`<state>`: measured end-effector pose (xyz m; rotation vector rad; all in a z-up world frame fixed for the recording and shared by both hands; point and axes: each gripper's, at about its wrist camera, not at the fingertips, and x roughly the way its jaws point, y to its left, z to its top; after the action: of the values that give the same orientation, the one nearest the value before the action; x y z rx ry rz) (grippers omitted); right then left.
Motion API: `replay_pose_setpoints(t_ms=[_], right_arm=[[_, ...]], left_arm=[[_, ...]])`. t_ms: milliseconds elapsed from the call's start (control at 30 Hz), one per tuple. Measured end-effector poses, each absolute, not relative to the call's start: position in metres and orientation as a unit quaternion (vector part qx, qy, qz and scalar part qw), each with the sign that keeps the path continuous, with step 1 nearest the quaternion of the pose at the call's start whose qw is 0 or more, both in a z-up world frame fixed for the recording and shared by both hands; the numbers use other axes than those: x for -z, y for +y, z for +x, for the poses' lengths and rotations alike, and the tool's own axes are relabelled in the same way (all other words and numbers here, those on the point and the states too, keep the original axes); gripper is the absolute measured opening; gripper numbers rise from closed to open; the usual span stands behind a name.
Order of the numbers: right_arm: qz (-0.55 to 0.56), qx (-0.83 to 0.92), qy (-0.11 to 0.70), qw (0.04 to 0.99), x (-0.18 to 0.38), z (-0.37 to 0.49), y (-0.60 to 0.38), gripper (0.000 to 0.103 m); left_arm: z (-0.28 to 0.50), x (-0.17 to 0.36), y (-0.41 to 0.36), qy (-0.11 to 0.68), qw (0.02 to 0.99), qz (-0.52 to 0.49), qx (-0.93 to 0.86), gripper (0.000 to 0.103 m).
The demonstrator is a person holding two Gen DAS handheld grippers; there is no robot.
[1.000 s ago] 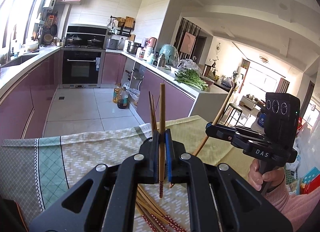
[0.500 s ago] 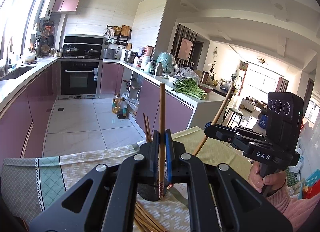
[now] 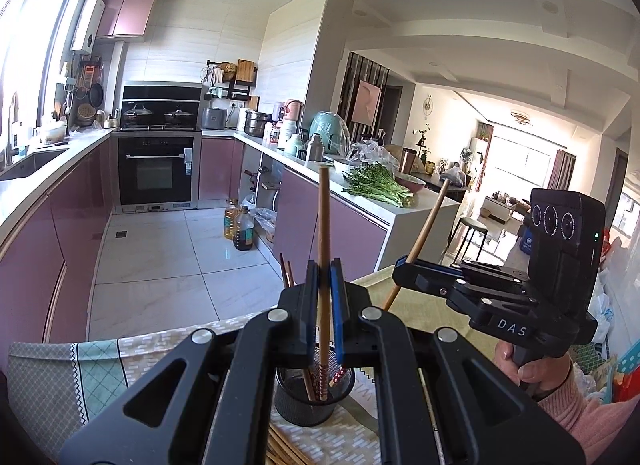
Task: Organize utensils
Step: 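Carry both upright chopsticks over the mesh cup and lower them in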
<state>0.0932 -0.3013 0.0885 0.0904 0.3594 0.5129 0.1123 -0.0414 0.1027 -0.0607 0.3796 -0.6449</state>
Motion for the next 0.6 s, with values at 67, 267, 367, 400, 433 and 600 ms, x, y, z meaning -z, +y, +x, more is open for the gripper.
replay_pose_setpoints(t_ms=[67, 267, 367, 400, 433, 600], right_arm=[[0.042, -0.249, 0.18, 0.951, -0.085, 0.097, -0.3, 0.006], [0.031, -0.239, 0.199, 0.95, -0.072, 0.112, -0.292, 0.006], [0.026, -0.234, 0.214, 0.948, -0.061, 0.119, -0.288, 0.006], [0.026, -0.233, 0.22, 0.947, -0.058, 0.122, -0.287, 0.006], [0.026, -0.233, 0.226, 0.945, -0.054, 0.124, -0.286, 0.006], [0.022, -0.231, 0.253, 0.939, -0.04, 0.132, -0.284, 0.006]], left_arm=[[0.114, -0.1, -0.043, 0.189, 0.93, -0.032, 0.314, 0.007], [0.124, -0.086, -0.05, 0.209, 0.929, -0.016, 0.304, 0.007], [0.131, -0.076, -0.054, 0.229, 0.925, -0.008, 0.304, 0.007], [0.133, -0.073, -0.055, 0.235, 0.923, -0.005, 0.305, 0.007], [0.135, -0.069, -0.056, 0.243, 0.92, -0.002, 0.307, 0.007], [0.137, -0.058, -0.057, 0.265, 0.913, 0.014, 0.309, 0.007]])
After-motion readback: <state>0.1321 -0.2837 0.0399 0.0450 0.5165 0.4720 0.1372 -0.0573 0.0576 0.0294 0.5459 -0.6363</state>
